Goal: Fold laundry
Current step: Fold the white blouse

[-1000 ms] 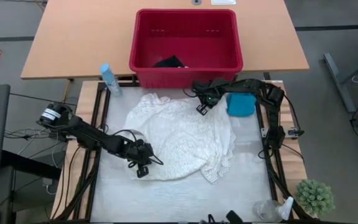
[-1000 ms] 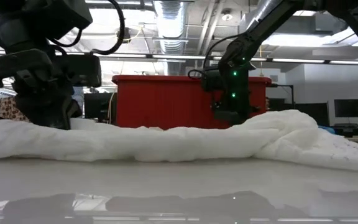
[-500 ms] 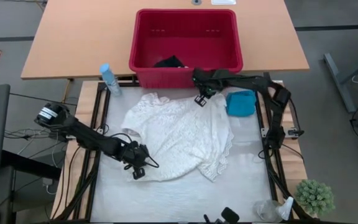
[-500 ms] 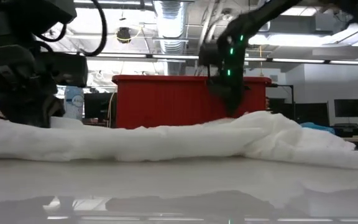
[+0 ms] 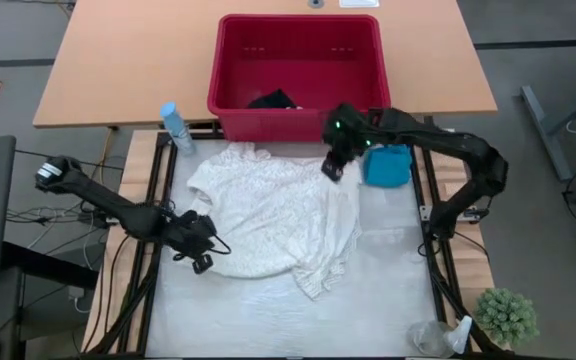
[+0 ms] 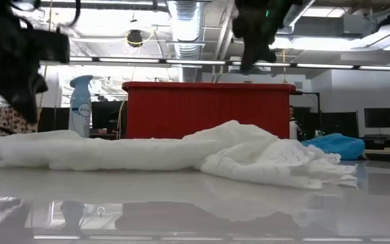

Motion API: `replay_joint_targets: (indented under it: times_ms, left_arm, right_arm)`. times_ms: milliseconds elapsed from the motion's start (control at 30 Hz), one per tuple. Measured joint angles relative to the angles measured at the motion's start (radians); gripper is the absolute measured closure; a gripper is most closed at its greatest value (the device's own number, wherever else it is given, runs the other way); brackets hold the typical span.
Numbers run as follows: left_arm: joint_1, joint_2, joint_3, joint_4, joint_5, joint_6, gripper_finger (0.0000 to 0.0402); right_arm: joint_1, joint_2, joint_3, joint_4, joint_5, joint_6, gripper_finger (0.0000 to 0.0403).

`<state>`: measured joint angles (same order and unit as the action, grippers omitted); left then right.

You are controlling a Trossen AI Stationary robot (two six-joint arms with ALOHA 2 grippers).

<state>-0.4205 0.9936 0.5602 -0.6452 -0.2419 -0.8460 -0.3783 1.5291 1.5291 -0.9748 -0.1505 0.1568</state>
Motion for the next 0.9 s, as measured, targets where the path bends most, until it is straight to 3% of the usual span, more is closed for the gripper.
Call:
replay_joint_targets:
  times_ms: [133, 333, 433, 600, 900]
  left_arm:
    - [-0.037, -0.107, 0.001, 0.047, -0.032, 0.004, 0.0402]
    - [-0.086, -0.162, 0.003, 0.080, -0.061, 0.010, 0.0402]
    - [-0.092, -0.153, 0.003, 0.078, -0.057, 0.005, 0.0402]
    - [-0.094, -0.139, 0.003, 0.081, -0.053, 0.014, 0.0402]
    - [-0.094, -0.140, 0.004, 0.082, -0.006, 0.025, 0.0401]
  right_arm:
    - [0.249, -0.036, 0.000, -0.021, -0.033, 0.067, 0.0368]
    - [0.684, 0.036, -0.051, 0.101, 0.263, 0.245, 0.0367]
    - [0.824, 0.114, -0.056, 0.133, 0.414, 0.301, 0.0359]
    - [0.925, 0.247, -0.056, 0.228, 0.462, 0.430, 0.0320]
    - [0.927, 0.411, -0.055, 0.388, 0.468, 0.544, 0.0188]
